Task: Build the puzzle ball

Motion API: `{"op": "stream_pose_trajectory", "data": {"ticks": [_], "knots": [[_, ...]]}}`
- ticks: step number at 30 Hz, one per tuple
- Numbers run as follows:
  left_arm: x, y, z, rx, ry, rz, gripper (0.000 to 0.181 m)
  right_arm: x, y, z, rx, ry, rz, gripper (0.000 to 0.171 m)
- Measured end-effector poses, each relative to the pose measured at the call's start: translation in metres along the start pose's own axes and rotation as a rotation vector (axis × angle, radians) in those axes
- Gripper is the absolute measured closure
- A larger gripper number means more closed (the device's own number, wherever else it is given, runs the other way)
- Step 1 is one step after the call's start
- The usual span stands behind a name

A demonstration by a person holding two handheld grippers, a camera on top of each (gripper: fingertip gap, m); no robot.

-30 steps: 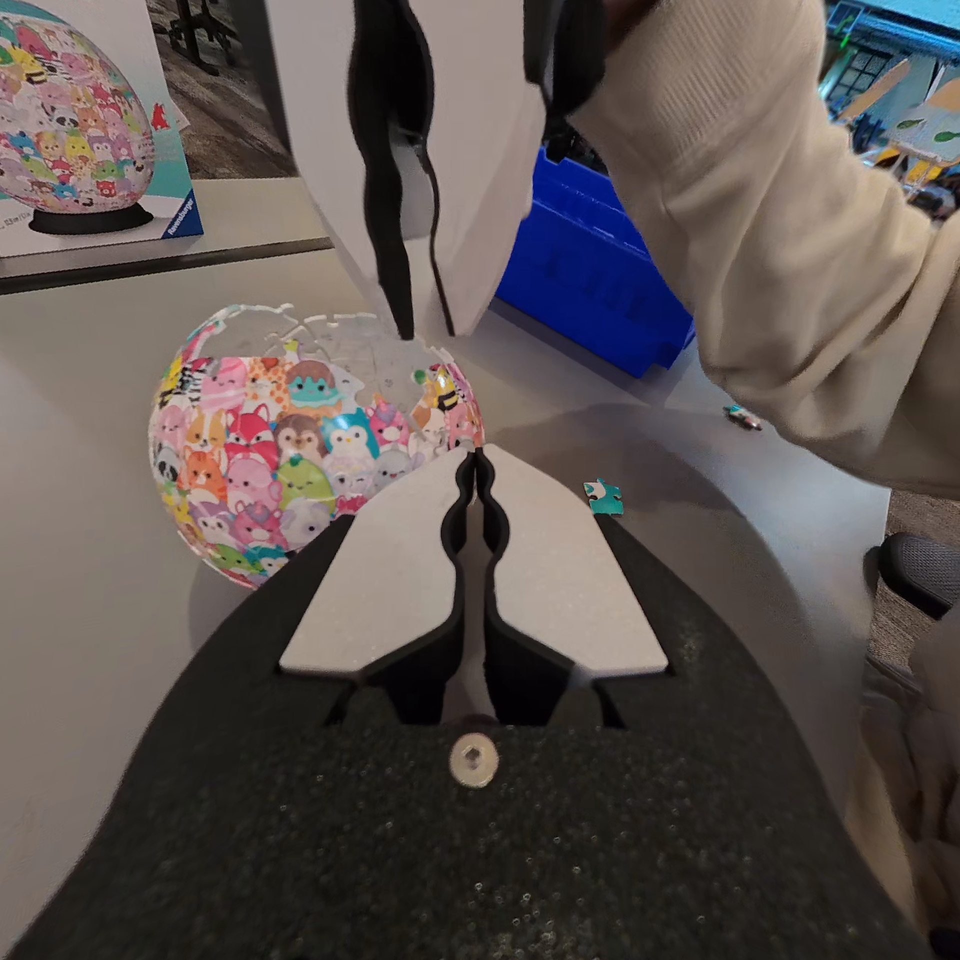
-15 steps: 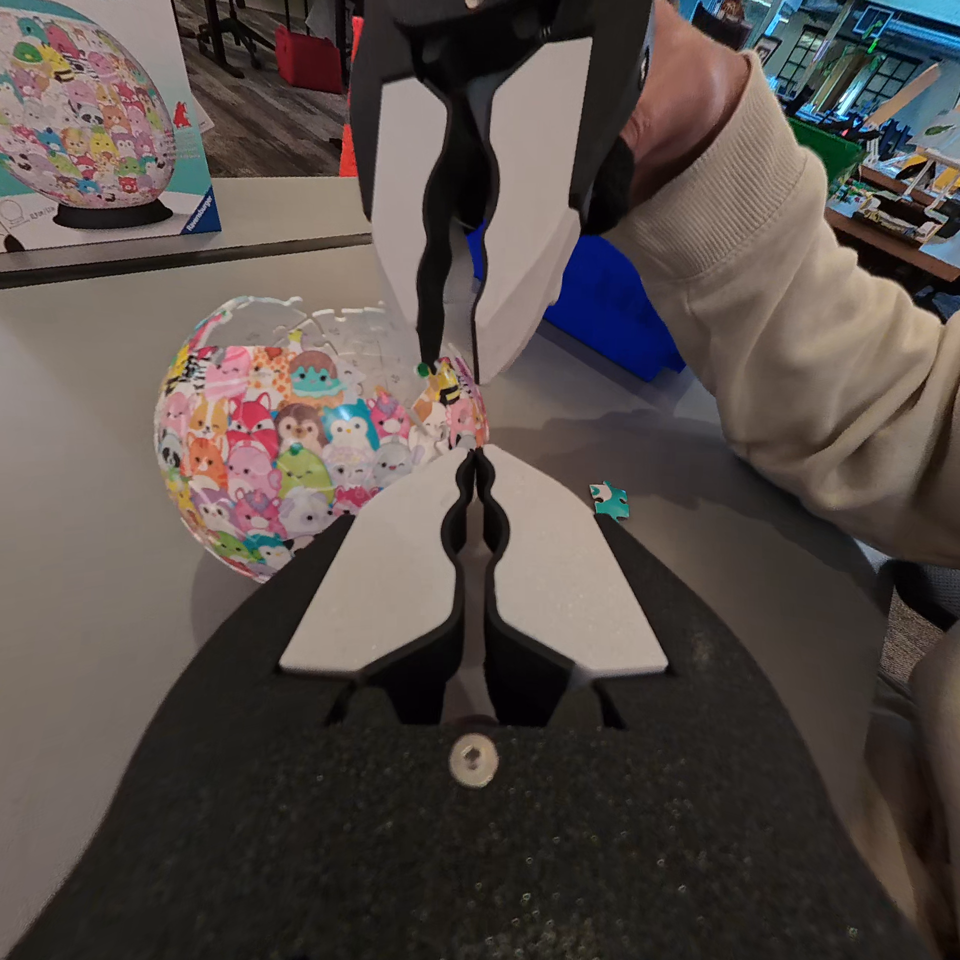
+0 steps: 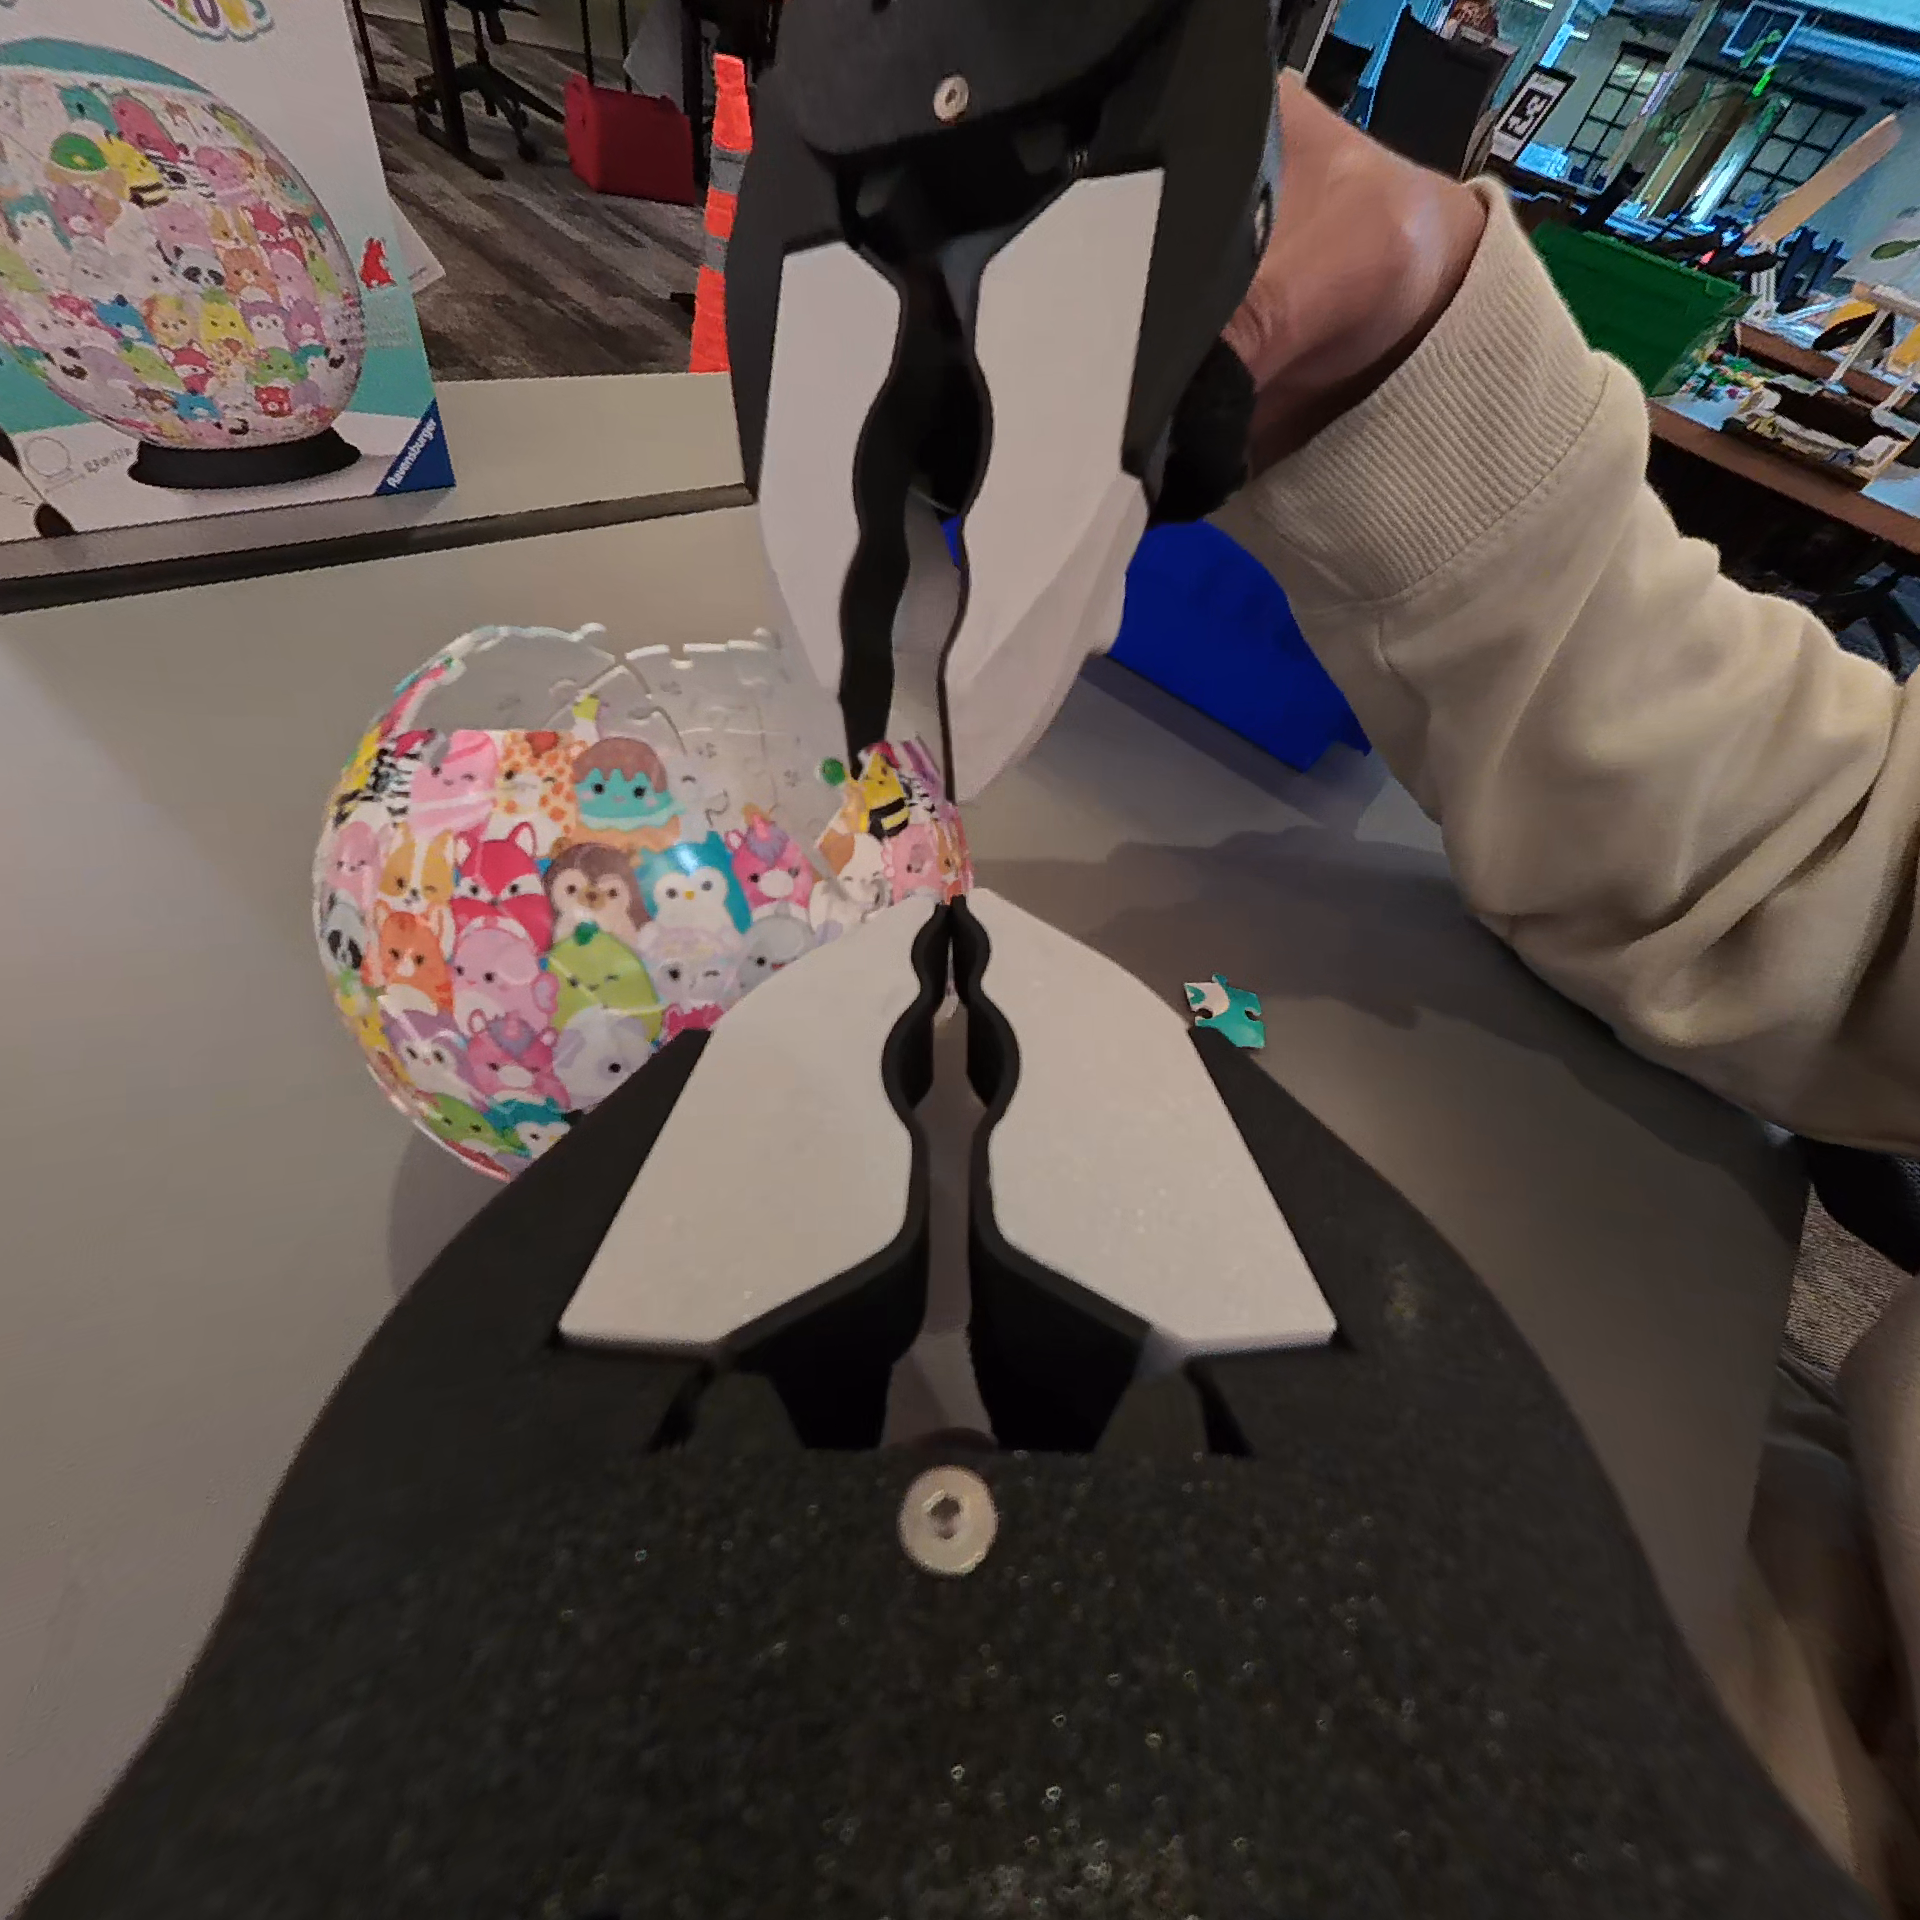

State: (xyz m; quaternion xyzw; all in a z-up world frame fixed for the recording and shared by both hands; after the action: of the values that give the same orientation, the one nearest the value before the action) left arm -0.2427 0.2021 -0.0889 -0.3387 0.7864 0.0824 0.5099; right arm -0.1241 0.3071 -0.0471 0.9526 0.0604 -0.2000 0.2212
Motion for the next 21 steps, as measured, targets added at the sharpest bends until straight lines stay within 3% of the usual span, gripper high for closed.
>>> {"op": "stream_pose_trajectory", "data": {"ticks": [21], "knots": [[0.0016,-0.0008,-0.0028,-0.009,-0.008,-0.005,0.181,0.0026,-0.0025,0.0034,0.023,-0.03,-0.013,0.15]]}}
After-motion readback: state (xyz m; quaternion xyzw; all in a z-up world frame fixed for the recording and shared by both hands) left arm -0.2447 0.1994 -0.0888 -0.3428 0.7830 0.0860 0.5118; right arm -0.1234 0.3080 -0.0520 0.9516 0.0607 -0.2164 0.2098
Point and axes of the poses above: each gripper's, where its closed fingertips meet, z out along the fingers, x out of its underside, y = z × x across the jaws, the point moved 9 cm from there along -z, back along the fingers, and after that the axes turned 11 degrees about y, right-handed, at the moved point
